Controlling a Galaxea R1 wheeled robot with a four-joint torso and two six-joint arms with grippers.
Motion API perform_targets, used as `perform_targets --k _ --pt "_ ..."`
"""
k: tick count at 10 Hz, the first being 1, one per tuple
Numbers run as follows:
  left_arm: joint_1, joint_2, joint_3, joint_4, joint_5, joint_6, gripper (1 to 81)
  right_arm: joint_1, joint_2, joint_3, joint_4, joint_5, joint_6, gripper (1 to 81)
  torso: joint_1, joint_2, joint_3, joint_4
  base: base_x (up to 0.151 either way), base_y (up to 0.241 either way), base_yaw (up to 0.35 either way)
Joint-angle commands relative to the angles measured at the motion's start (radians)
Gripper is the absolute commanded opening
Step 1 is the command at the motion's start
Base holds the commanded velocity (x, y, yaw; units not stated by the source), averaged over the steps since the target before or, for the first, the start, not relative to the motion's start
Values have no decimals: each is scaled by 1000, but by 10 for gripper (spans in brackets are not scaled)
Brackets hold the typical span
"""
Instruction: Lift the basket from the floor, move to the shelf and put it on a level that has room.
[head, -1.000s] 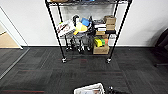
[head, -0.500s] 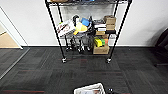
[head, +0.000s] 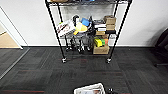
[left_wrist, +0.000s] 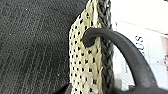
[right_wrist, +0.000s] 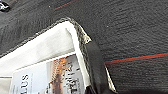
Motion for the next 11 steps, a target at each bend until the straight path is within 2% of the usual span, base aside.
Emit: perform_targets --k 1,4,8,9,11 --pt "-83 0 4 -2 55 2 811 99 -7 7 32 -30 16 10 0 0 0 0 0 0 0" --pt "-59 -12 11 7 51 6 811 93 -5 7 32 -30 16 10 0 0 0 0 0 0 0" --pt "-70 -46 87 4 40 6 811 93 -5 8 32 -30 16 10 0 0 0 0 0 0 0" --pt "-71 -46 87 4 40 6 10 94 -5 8 32 -30 16 10 0 0 0 0 0 0 0" --pt "-73 -44 87 2 41 3 10 94 -5 8 32 -30 16 10 0 0 0 0 0 0 0"
